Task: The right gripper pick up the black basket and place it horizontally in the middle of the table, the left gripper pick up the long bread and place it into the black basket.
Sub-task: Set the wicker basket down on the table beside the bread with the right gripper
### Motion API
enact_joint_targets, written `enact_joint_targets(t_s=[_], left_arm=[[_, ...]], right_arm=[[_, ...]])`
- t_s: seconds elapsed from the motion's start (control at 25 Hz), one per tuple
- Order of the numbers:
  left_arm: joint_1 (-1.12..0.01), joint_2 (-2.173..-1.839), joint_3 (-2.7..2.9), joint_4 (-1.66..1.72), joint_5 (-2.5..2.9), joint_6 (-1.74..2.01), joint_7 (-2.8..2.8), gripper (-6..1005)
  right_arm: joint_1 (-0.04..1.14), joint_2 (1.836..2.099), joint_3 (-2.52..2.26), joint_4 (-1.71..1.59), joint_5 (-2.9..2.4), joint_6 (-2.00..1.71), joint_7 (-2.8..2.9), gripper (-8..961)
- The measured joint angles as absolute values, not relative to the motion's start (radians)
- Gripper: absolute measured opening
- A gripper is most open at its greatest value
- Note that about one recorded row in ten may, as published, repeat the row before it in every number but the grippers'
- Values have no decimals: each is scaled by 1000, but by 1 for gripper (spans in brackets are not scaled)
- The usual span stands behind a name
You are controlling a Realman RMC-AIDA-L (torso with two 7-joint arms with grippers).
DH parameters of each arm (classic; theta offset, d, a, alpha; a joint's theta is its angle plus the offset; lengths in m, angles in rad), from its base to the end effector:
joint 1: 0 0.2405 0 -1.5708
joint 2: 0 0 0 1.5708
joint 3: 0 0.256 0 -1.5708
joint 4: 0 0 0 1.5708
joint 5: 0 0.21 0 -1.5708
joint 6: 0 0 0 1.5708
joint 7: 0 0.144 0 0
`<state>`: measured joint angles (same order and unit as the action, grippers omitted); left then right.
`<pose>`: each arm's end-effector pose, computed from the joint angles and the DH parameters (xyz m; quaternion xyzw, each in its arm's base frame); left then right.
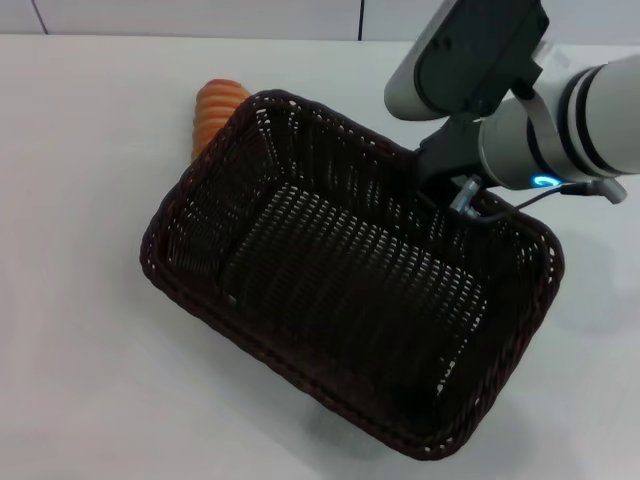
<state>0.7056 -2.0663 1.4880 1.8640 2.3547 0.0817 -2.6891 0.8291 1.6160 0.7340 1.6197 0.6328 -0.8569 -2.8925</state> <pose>-0.3362 0.1607 0.1811 -0.5234 -0.4009 -0.1087 0.7440 0.0966 0.3403 -0.0460 -0.9478 0.1339 -0.1052 0.2697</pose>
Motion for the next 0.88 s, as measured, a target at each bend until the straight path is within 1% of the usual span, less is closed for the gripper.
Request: enact_joint_targets(t_s=[0.12,0.2,0.24,0.28,0.32,0.4,0.44,0.48,0.64,0.8,0.88], left_arm=[[706,-2066,1488,1864,2355,82,-2689,859],[706,-2066,1474,1865,2355,88,-2689,859],[706,-2067,1465,1865,2355,94,-2689,859],[706,-2067,1465,1865,2355,94,-2689,859],[706,-2067,1465,1865,2355,94,-2689,859],[705,-2067,1459,1865,2355,99,-2689,859],[705,-2067,1458,1865,2355,101,-2689,859],[705,-2067,1458,1865,2355,101,-2689,859],[704,-2066,1459,1865,2355,105,-2689,859],[710,-2066,1459,1871,2355,106,-2689,859],[714,-2066,1459,1876,2355,106,-2689,859]], right_arm=[[825,1624,753,1616,633,-857,-2893,166],[825,1635,771,1615,631,-885,-2893,165],[827,1658,793,1616,620,-926,-2893,164],[827,1658,793,1616,620,-926,-2893,163],[827,1670,803,1616,609,-946,-2893,162],[829,1698,820,1617,576,-993,-2893,160],[836,1720,829,1619,551,-1035,-2892,159],[836,1720,829,1619,551,-1035,-2892,158],[853,1753,853,1619,530,-1110,-2892,158],[855,1762,867,1632,521,-1130,-2892,166],[846,1776,879,1648,494,-1145,-2891,170]])
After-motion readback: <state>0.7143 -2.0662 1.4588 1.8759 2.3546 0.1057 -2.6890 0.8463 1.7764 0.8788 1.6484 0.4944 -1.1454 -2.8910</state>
